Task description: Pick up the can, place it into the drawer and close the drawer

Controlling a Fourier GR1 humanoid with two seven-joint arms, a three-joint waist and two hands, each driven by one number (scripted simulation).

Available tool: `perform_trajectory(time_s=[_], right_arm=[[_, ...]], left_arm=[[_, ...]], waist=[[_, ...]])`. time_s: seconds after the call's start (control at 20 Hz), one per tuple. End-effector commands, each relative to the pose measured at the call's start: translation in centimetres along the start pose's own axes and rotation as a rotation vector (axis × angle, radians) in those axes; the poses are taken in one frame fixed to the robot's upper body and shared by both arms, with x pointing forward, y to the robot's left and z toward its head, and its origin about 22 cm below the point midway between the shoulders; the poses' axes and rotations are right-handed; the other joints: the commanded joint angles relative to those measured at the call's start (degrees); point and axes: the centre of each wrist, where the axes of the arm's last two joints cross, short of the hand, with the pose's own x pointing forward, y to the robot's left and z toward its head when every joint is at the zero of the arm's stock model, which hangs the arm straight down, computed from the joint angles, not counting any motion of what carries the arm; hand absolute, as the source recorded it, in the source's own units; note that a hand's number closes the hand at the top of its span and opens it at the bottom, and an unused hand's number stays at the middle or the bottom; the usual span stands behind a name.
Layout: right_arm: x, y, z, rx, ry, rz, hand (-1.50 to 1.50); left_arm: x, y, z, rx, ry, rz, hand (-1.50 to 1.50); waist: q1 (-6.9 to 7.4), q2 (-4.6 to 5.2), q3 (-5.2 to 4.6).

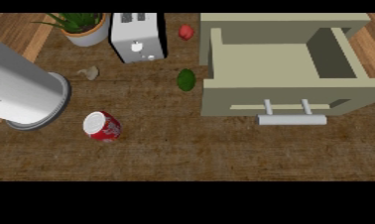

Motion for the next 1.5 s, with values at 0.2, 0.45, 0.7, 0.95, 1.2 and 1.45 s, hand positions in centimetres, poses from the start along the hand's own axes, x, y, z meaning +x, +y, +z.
perform_trajectory(time_s=[0.2,0.45,0.7,0.95,1.2,1.45], right_arm=[[-1.0,0.0,0.4,-0.017,-0.001,-0.001,-1.50],[0.4,-2.2,2.3,0.002,0.013,-0.020,-1.50],[0.6,-4.1,1.7,-0.008,0.000,-0.023,-1.50],[-0.7,-3.9,1.4,0.003,-0.010,-0.009,-1.50],[-0.4,-5.0,3.3,0.020,0.022,-0.017,-1.50],[0.8,-5.3,4.4,0.000,0.005,-0.012,-1.50]], left_arm=[[-0.9,0.2,-2.5,0.008,0.080,0.152,-1.50],[-2.5,-1.9,-3.9,0.002,0.107,0.189,-1.50],[-3.5,-3.1,-6.6,0.012,0.105,0.184,-1.50],[-6.7,-3.3,-8.4,0.017,0.144,0.169,-1.50],[-8.8,-2.9,-10.0,0.029,0.160,0.155,-1.50],[-12.3,-3.9,-9.4,0.056,0.181,0.139,-1.50]], waist=[[-0.06,0.10,-0.01],[-0.04,-0.01,-0.02],[-0.03,0.03,-0.02],[-0.02,0.11,-0.04],[-0.39,0.11,-0.05],[-0.31,0.08,-0.06]])
